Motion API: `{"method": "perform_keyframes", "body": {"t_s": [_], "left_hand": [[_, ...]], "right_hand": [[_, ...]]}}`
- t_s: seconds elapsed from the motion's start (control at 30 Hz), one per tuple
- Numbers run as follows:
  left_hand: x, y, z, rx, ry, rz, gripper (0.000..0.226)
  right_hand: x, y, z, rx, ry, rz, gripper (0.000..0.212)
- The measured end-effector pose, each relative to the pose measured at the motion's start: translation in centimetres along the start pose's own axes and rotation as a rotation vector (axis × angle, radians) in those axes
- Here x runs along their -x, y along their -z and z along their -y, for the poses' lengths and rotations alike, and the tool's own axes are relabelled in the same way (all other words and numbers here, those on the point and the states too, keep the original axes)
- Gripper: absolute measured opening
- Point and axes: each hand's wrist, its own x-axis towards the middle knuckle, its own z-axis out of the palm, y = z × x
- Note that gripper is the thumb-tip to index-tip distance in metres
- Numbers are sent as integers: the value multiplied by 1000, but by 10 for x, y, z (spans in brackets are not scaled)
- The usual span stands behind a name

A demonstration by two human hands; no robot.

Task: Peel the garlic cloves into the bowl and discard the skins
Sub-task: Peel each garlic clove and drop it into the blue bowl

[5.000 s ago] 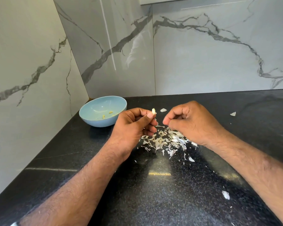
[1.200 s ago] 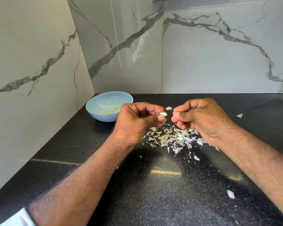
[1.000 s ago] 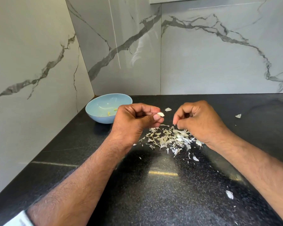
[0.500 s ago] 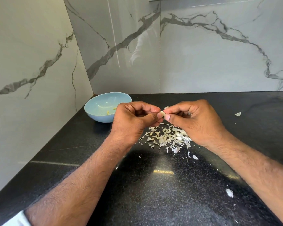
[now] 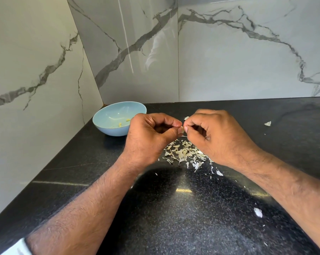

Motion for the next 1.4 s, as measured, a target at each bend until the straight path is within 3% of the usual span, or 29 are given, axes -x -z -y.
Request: {"method": "perform_keyframes", "body": {"t_s": [0.37, 0.77, 0.9, 1.13, 1.23, 1.33, 1.4], "left_hand": [[0, 3, -7, -12, -11, 82, 37], [-1, 6, -7, 364, 101, 75, 40], [-3, 6, -7, 562, 196, 68, 38], [-5, 7, -7, 689, 323, 48, 25], [-5, 8, -6, 683, 335, 45, 24], [-4, 7, -5, 675, 332, 44, 26], [-4, 7, -4, 661, 325, 49, 25]], "right_hand": [[1, -2, 1, 33, -4, 23, 15], [-1, 3, -5, -212, -193, -74, 12], [1, 4, -13, -204, -282, -92, 24], [-3, 11, -12, -262, -276, 15, 32], [0, 10, -9, -193, -248, 1, 49], [2, 9, -3, -137, -128, -51, 21], [3, 5, -5, -144, -80, -46, 29]]}}
